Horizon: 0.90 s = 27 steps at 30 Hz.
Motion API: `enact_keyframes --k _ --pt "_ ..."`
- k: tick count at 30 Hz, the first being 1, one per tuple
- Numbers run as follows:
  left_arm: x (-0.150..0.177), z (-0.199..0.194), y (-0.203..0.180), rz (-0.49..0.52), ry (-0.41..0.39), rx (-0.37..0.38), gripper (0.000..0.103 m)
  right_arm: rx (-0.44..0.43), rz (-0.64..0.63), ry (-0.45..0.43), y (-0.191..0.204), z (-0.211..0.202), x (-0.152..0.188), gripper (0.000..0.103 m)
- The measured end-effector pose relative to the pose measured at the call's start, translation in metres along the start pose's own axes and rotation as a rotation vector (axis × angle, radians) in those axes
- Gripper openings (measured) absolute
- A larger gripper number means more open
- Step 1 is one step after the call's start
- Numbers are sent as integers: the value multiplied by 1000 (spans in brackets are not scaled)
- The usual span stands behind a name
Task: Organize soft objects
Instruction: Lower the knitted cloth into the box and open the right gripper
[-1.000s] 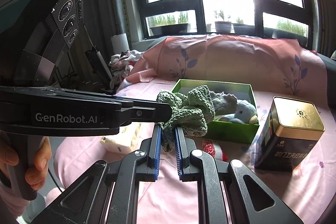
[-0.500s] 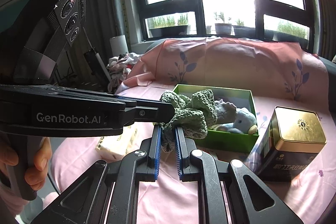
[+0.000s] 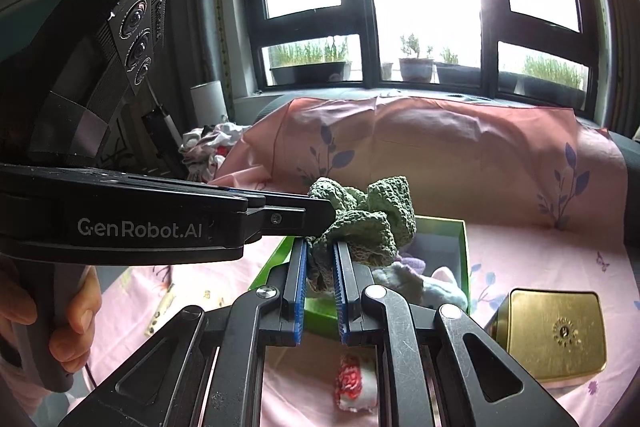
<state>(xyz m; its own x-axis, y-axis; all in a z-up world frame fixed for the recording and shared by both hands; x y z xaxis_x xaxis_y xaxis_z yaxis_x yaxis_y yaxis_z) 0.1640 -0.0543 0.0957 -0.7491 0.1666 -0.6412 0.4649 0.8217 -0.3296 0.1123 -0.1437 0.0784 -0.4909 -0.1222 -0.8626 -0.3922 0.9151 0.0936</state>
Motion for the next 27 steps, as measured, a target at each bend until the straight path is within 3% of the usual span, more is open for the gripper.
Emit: enact_keyframes --k 10,18,22,25,26,27 --pt "-33 54 59 -116 27 -49 8 10 -55 69 -12 84 -18 14" --pt "-27 94 103 -225 86 -76 8 -57 13 155 -29 141 -5 14" --pt "-18 107 114 -257 113 -89 9 -49 52 196 -39 152 8 14" --pt "-13 111 119 -277 135 -102 14 -31 73 217 -45 153 12 14" --pt "-11 112 120 -284 142 -110 20 -20 70 225 -44 153 12 15" --pt "-9 111 120 -289 146 -124 37 -5 63 226 -44 151 13 21"
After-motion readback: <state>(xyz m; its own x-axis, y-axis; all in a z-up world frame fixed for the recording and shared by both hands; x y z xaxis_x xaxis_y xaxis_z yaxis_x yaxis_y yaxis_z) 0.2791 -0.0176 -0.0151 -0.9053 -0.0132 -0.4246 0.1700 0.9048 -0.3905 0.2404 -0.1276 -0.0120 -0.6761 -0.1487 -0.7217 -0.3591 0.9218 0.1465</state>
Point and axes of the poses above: each gripper's, at about its wrist camera, not at the fingertips, and z roughly the way its jaws point, y to its left, x to its underside, the point moved 4 cm from there along z, roughly the way its jaws point, and after that the axes turned 4 degrees about y, right-handed, at the moved point
